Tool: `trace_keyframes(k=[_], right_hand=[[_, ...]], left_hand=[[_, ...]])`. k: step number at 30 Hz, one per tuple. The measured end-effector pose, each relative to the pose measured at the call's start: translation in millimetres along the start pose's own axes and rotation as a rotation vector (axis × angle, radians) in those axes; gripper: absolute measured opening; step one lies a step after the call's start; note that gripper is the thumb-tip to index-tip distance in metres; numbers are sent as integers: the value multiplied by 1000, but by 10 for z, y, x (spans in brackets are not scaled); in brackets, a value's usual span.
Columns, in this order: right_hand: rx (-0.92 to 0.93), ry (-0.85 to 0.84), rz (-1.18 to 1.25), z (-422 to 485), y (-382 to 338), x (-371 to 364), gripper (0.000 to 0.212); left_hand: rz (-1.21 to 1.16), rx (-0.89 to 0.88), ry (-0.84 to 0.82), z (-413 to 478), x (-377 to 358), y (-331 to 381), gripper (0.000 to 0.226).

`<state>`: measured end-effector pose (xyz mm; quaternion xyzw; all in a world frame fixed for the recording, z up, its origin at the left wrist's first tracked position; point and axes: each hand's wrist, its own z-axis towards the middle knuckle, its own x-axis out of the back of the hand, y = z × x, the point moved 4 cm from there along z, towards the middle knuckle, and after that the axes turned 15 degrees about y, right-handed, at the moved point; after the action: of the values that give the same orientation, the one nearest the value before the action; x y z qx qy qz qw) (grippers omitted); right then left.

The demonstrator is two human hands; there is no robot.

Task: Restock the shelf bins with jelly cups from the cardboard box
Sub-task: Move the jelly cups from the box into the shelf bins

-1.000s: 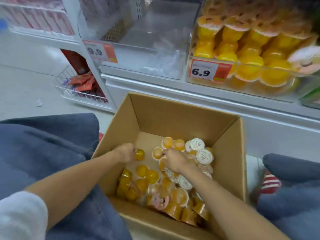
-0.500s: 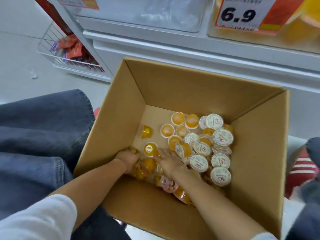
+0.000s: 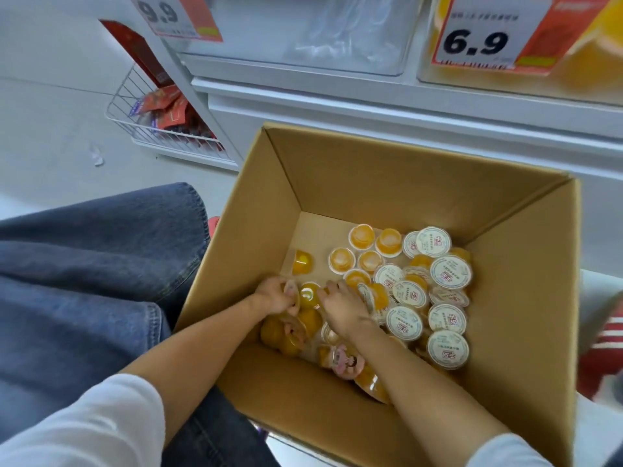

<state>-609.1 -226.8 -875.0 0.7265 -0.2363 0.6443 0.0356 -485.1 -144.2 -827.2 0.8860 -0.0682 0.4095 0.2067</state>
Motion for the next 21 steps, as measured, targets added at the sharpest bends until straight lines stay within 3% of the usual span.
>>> trace_keyframes(k=[2, 5, 7, 9, 11, 14, 17, 19, 21], right_hand=[[-142, 50, 157, 2, 126, 199, 40], [-591, 213, 688, -59, 353, 700, 39], [-911, 288, 1072, -111, 518, 989, 34], [-1083, 338, 1358, -167, 710, 1266, 33], [-1109, 405, 1656, -250, 880, 1583, 36], [-1061, 552, 1783, -445, 1088, 2177, 42], [-853, 609, 1742, -581, 1197, 2836, 59], [-746, 687, 1603, -623, 1273, 3229, 50], [-701, 832, 1409, -667, 1343, 3590, 40]], left_hand=[[-212, 77, 2, -30, 96, 203, 18], [-522, 160, 0, -68, 259, 545, 18], [-672, 120, -42, -131, 397, 843, 18], [-808, 31, -123, -273, 568, 1218, 30], [-940, -43, -169, -441, 754, 1567, 31], [-1093, -159, -220, -784, 1043, 2034, 31], [-1199, -279, -231, -1100, 1303, 2482, 34], [-1223, -368, -158, -1267, 1507, 2761, 34], [-1180, -476, 32, -1397, 1742, 2983, 28]])
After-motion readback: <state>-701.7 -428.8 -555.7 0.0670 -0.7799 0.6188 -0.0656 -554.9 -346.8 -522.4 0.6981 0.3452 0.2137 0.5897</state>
